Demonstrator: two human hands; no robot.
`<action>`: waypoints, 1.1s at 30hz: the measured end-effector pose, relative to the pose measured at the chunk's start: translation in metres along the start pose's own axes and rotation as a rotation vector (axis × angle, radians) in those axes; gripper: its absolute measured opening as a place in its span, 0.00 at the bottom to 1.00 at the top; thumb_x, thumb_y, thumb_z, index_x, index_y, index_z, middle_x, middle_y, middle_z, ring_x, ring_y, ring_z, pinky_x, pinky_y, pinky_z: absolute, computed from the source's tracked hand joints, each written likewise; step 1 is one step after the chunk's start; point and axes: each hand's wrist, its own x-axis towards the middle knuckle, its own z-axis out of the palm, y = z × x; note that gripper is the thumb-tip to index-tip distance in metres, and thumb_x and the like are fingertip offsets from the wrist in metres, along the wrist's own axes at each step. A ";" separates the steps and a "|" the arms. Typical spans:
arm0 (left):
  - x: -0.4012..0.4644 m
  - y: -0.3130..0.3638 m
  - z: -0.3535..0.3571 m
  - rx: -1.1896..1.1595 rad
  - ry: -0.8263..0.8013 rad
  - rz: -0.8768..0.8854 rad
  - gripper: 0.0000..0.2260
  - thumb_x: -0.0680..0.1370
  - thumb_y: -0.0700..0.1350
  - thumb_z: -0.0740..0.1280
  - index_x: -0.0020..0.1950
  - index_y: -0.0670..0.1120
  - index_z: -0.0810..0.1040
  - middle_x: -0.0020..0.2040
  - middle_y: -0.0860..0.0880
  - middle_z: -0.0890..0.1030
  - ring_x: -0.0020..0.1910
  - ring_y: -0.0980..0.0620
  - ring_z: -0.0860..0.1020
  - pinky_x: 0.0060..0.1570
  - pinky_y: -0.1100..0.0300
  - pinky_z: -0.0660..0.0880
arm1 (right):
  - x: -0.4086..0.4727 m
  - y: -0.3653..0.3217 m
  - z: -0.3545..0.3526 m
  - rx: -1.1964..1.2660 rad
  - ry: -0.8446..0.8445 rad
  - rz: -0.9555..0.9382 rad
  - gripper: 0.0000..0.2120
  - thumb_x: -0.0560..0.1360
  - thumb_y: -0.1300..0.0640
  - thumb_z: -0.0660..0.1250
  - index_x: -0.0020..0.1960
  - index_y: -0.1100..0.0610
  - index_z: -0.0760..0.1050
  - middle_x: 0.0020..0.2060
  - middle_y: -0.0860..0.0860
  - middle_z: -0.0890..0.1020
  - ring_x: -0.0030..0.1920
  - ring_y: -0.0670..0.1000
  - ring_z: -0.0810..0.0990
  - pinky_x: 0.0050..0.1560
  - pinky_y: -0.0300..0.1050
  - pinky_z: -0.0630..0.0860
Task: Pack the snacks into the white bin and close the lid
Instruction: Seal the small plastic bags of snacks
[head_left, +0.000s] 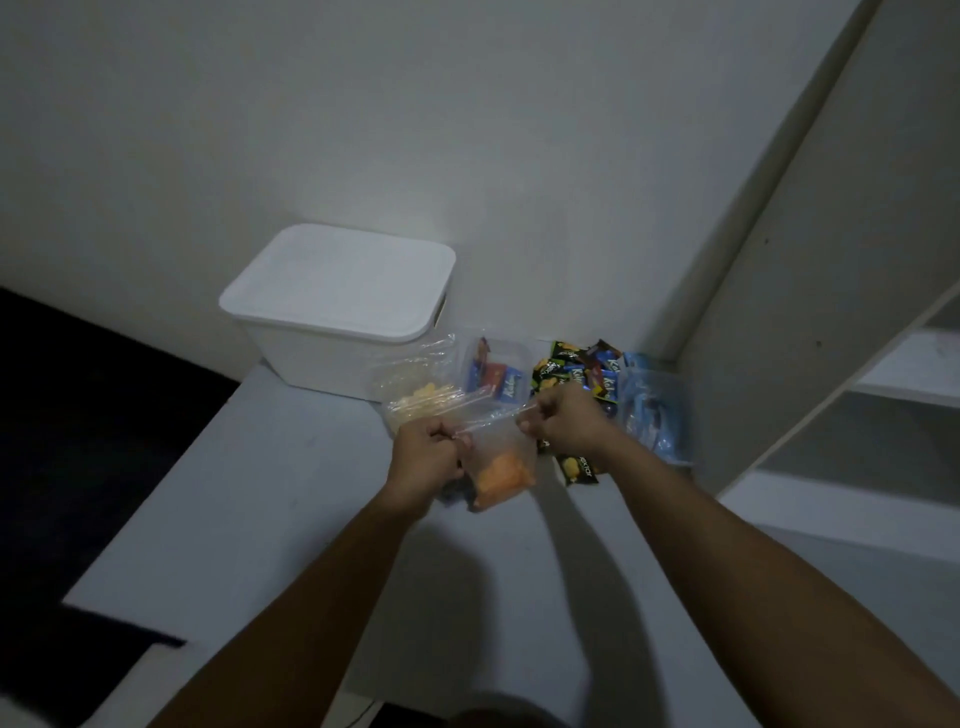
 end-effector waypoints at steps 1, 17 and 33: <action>-0.002 -0.005 -0.004 0.028 0.008 -0.002 0.01 0.73 0.36 0.70 0.43 0.38 0.81 0.39 0.41 0.83 0.33 0.44 0.81 0.31 0.54 0.79 | 0.000 -0.002 0.007 -0.015 -0.017 -0.002 0.07 0.73 0.62 0.72 0.42 0.67 0.80 0.37 0.62 0.83 0.35 0.54 0.81 0.44 0.58 0.82; 0.020 0.010 -0.051 0.154 0.152 0.113 0.08 0.71 0.35 0.71 0.47 0.43 0.83 0.42 0.46 0.83 0.44 0.47 0.82 0.44 0.58 0.78 | 0.026 -0.024 0.020 -0.215 0.075 0.007 0.03 0.71 0.63 0.71 0.44 0.59 0.82 0.43 0.55 0.84 0.47 0.53 0.83 0.51 0.51 0.80; 0.161 0.073 -0.214 0.162 0.440 0.043 0.14 0.71 0.41 0.71 0.55 0.39 0.79 0.57 0.42 0.80 0.58 0.43 0.77 0.59 0.56 0.73 | 0.117 -0.147 0.054 0.165 0.214 0.207 0.11 0.71 0.64 0.69 0.52 0.68 0.79 0.46 0.62 0.82 0.42 0.61 0.84 0.45 0.59 0.83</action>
